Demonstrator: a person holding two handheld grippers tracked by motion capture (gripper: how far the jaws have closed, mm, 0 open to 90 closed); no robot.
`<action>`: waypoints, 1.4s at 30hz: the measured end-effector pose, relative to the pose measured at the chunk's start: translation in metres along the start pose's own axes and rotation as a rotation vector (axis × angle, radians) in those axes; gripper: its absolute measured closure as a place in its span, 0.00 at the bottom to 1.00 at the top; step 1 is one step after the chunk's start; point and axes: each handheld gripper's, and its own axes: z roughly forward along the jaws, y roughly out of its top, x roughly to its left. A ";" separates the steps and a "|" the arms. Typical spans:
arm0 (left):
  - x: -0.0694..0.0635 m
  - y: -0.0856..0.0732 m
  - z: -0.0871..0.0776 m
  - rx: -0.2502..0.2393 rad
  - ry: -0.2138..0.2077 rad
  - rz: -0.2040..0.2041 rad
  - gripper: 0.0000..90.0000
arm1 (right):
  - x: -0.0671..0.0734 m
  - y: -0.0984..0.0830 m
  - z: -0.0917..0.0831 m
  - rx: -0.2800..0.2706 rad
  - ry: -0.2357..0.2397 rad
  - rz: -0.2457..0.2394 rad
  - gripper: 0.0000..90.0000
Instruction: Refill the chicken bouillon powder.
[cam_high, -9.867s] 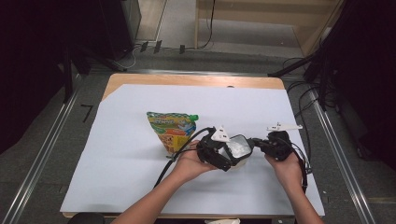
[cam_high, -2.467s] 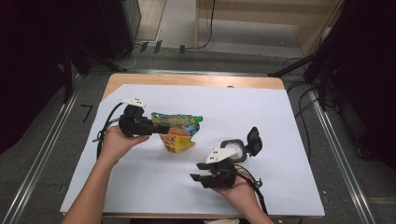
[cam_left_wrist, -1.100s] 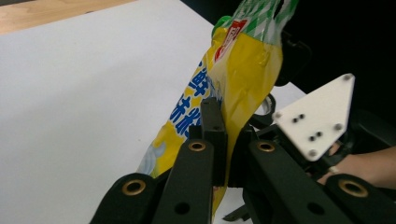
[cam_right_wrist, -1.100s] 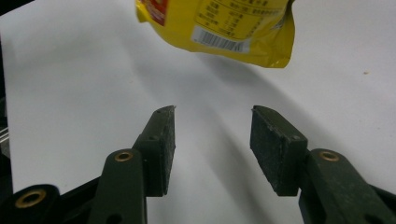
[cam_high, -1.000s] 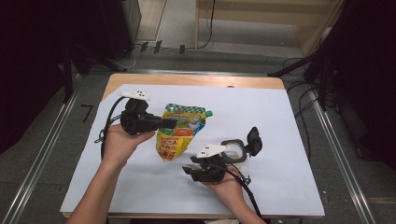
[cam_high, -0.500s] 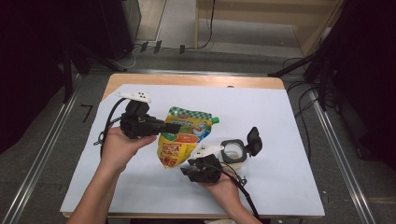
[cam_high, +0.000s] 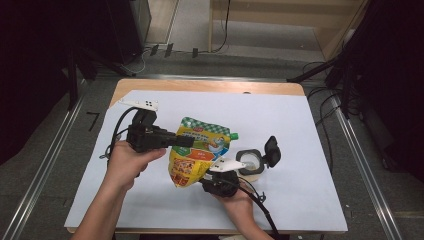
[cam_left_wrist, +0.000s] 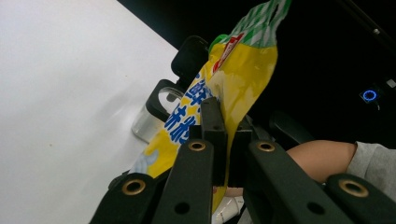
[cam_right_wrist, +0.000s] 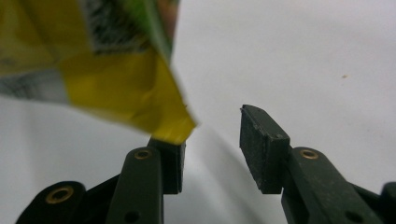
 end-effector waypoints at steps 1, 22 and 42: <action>0.000 0.000 0.001 -0.002 -0.010 -0.006 1.00 | 0.000 -0.001 -0.001 -0.013 -0.003 0.001 0.69; 0.009 -0.004 0.013 -0.015 0.082 -0.031 1.00 | 0.024 0.001 -0.009 -0.046 0.023 -0.123 0.69; 0.008 -0.008 0.034 0.058 0.157 0.038 0.93 | 0.032 0.008 -0.023 -0.014 0.056 -0.138 0.68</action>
